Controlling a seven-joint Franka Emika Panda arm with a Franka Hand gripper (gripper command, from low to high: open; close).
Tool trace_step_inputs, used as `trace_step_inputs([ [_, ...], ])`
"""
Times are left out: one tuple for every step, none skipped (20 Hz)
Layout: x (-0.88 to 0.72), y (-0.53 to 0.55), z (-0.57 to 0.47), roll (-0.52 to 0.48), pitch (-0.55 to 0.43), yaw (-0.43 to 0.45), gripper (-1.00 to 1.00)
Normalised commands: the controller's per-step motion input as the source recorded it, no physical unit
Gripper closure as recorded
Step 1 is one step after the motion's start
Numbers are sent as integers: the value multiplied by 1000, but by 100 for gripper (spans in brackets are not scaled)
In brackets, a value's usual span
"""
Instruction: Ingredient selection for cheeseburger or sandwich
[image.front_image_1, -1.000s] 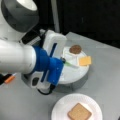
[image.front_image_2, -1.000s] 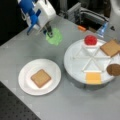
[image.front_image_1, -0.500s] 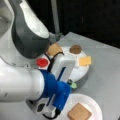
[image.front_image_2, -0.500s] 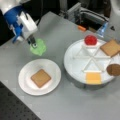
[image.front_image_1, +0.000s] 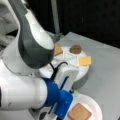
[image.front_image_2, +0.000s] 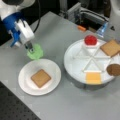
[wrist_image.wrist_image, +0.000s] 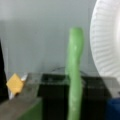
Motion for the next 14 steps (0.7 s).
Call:
trace_step_inputs([
  [289, -143, -275, 127, -39, 112, 100],
  [278, -159, -244, 137, -48, 118, 100],
  [273, -177, -213, 148, -59, 123, 100],
  [271, -192, -191, 163, -72, 132, 100],
  [270, -205, -183, 176, -77, 138, 100],
  [269, -210, -161, 180, -77, 135, 100],
  [275, -218, -145, 205, -70, 157, 100],
  [279, -220, -125, 211, -67, 157, 100],
  [287, -214, -119, 228, -71, 169, 100],
  [297, -204, -117, 239, -77, 164, 100],
  [307, -193, -122, 250, -83, 160, 100],
  [314, -184, -113, 253, -83, 154, 100],
  [320, -173, -114, 258, -106, 149, 100],
  [327, -170, -113, 263, -119, 150, 100],
])
